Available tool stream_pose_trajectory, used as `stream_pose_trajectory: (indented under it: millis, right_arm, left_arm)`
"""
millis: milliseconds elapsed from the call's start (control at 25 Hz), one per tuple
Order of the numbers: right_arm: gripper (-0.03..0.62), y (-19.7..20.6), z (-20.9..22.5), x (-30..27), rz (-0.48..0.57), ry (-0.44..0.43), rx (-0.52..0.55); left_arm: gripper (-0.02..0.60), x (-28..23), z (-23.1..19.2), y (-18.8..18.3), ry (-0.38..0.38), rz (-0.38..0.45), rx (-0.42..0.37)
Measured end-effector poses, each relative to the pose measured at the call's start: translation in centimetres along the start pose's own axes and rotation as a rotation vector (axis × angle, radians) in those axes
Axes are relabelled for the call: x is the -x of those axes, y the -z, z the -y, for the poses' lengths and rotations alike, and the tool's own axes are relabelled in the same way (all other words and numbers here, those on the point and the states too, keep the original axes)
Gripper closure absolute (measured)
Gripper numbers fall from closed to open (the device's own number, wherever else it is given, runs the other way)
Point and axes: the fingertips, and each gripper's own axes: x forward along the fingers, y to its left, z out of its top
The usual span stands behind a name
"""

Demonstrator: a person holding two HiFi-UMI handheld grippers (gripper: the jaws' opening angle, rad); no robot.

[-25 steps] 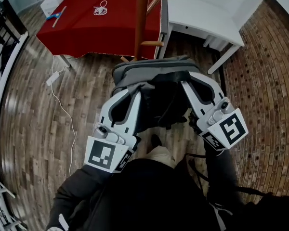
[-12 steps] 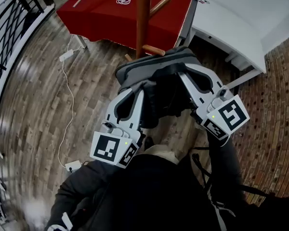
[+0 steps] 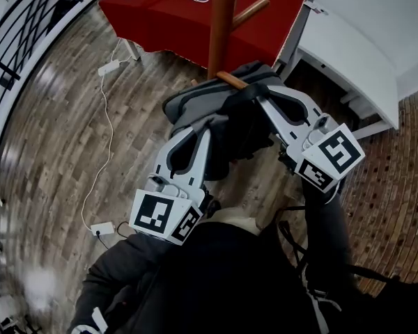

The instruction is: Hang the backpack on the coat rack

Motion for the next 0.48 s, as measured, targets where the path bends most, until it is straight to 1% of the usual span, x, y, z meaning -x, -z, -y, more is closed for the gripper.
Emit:
stream_pose_trajectory:
  millis: [360,480]
  right_arm:
    - [0.574,1.9,1.2,-4.0,-0.088,-0.081,-0.091]
    - [0.574,2.9,1.3,-5.0,-0.114,-0.092,-0.122]
  left_arm:
    - [0.54,-0.9,-2.8,1.5,-0.041,-0.046,0.049]
    - [0.54,-0.9,-3.6,2.2,-0.05,-0.059,0.045]
